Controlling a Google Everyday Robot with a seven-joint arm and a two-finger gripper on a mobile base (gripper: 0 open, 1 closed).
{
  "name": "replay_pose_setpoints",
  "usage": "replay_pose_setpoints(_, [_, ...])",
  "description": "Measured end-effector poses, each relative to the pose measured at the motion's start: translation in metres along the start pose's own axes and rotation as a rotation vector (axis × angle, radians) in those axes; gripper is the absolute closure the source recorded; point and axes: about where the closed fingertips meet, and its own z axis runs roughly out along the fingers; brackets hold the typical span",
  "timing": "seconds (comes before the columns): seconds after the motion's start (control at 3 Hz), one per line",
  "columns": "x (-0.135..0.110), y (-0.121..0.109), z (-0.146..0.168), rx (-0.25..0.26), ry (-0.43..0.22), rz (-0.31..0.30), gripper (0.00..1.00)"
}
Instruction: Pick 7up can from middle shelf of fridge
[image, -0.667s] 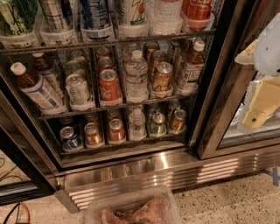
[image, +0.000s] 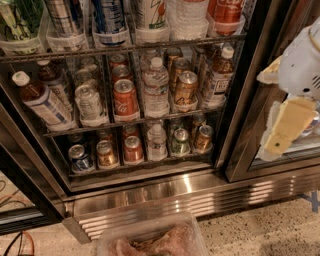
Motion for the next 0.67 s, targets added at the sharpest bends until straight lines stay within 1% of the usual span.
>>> replay_pose_setpoints(0.33, [-0.027, 0.015, 0.021, -0.073, -0.085, -0.010, 0.00])
replay_pose_setpoints(0.67, [-0.054, 0.031, 0.034, -0.141, -0.159, -0.041, 0.00])
